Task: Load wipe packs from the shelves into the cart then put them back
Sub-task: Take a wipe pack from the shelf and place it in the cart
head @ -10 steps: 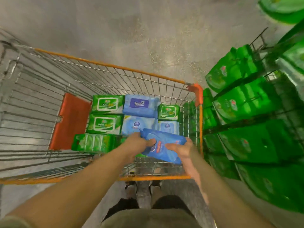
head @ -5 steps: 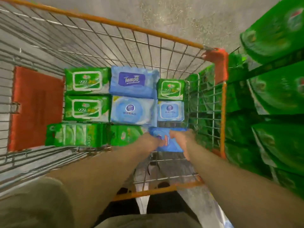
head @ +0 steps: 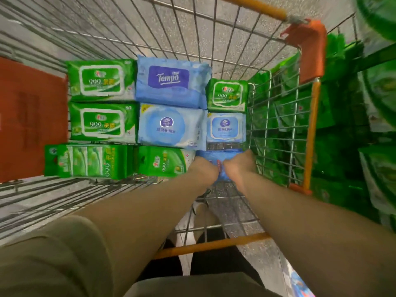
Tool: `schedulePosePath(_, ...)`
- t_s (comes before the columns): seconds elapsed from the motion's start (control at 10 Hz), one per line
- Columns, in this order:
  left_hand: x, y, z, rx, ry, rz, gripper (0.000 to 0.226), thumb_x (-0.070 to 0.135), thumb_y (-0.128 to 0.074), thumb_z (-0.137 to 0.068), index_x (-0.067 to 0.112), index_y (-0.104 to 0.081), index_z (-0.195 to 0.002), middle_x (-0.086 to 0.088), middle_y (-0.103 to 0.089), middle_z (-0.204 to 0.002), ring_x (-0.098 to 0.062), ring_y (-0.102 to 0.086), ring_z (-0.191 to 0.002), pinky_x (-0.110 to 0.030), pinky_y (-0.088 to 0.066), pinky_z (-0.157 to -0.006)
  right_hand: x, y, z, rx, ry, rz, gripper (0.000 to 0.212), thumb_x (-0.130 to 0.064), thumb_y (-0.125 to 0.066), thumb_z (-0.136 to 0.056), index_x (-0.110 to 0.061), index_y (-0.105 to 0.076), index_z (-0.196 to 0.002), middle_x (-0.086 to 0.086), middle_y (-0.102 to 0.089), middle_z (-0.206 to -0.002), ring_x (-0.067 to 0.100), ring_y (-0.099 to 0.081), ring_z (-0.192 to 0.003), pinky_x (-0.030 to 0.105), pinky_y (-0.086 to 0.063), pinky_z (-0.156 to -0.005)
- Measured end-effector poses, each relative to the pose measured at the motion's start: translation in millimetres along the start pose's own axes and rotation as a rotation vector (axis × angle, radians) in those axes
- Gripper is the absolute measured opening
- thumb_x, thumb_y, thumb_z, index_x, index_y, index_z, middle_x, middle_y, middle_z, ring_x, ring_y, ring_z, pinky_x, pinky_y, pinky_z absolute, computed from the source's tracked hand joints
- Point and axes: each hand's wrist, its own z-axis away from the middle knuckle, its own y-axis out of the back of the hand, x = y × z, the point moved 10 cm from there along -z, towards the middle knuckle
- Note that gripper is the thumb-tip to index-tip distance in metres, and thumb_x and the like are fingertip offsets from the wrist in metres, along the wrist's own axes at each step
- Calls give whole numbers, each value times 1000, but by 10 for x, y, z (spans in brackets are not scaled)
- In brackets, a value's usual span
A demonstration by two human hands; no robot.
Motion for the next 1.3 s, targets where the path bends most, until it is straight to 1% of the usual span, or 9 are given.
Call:
schedulePosePath(0.1, -79, 210, 305, 85, 201, 308, 39, 21, -58, -96, -7, -59, -123, -25, -66, -123, -39, -65, -114, -29, -48, -70, -68, 109, 68, -22, 20, 72, 63, -16, -75, -82, -4, -43, -134, 21, -55, -136, 38, -62, -115, 40, -55, -88)
schedulePosePath(0.2, 48, 355, 496, 99, 142, 320, 39, 22, -60, -94, 0, -61, -125, -18, -66, -128, -35, -64, -116, -35, -52, -90, -123, 257, 215, -35, 22, 99, 48, -22, -71, -82, -5, -50, -122, 17, -63, -123, 36, -66, -105, 36, -55, -77)
schedulePosePath(0.3, 144, 538, 814, 129, 102, 260, 34, 27, -61, -96, 15, -63, -128, -11, -65, -132, -27, -62, -113, -26, -41, -84, -320, 397, 490, -121, 190, 234, 23, -31, -65, -85, -9, -62, -89, 8, -67, -92, 29, -65, -79, 28, -46, -63)
schedulePosePath(0.5, 283, 1033, 1517, 296, 43, 247, 51, 37, -57, -99, 15, -51, -145, -10, -53, -150, -29, -51, -135, -30, -40, -103, -772, 901, 1132, -19, 607, 390, 42, -45, -53, -82, -18, -62, -113, 9, -67, -107, 33, -66, -91, 43, -58, -78)
schedulePosePath(0.6, 414, 1370, 2061, 453, -56, 200, 73, 55, -60, -92, 19, -42, -153, -6, -46, -156, -28, -46, -140, -38, -40, -112, -973, 1174, 1526, -54, 667, 402, 73, -56, -44, -80, -16, -51, -141, 12, -55, -141, 35, -55, -123, 44, -48, -105)
schedulePosePath(0.8, 625, 1871, 3115, 665, -248, 56, 85, 64, -62, -87, 24, -35, -157, 0, -41, -158, -24, -39, -145, -42, -36, -117, -1300, 1847, 2454, 104, 916, 377, 62, -49, -48, -85, -12, -51, -136, 13, -55, -136, 35, -55, -123, 46, -46, -105)
schedulePosePath(1.0, 886, 2184, 3996, 759, -366, -96, 77, 52, -71, -87, 20, -42, -151, 2, -45, -153, -18, -39, -141, -20, -30, -100, -1378, 2308, 3233, 168, 982, 411, 60, -43, -56, -95, -12, -45, -145, 13, -53, -144, 32, -53, -128, 41, -45, -106)
schedulePosePath(1.1, 965, 2305, 4278, 736, -425, -166, 94, 63, -67, -84, 27, -24, -161, 4, -27, -166, -15, -24, -151, -31, -23, -120, -1322, 2526, 3592, 230, 983, 402, 63, -45, -56, -96, -17, -41, -151, 10, -48, -152, 29, -50, -134, 38, -42, -111)
schedulePosePath(1.3, 1013, 2386, 4754, 716, -598, -252, 97, 65, -67, -83, 32, -18, -161, 7, -18, -168, -14, -16, -154, -34, -18, -123, -1063, 2774, 4232, 407, 935, 302, 54, -47, -57, -96, -26, -51, -145, 7, -63, -135, 26, -63, -116, 33, -48, -95)
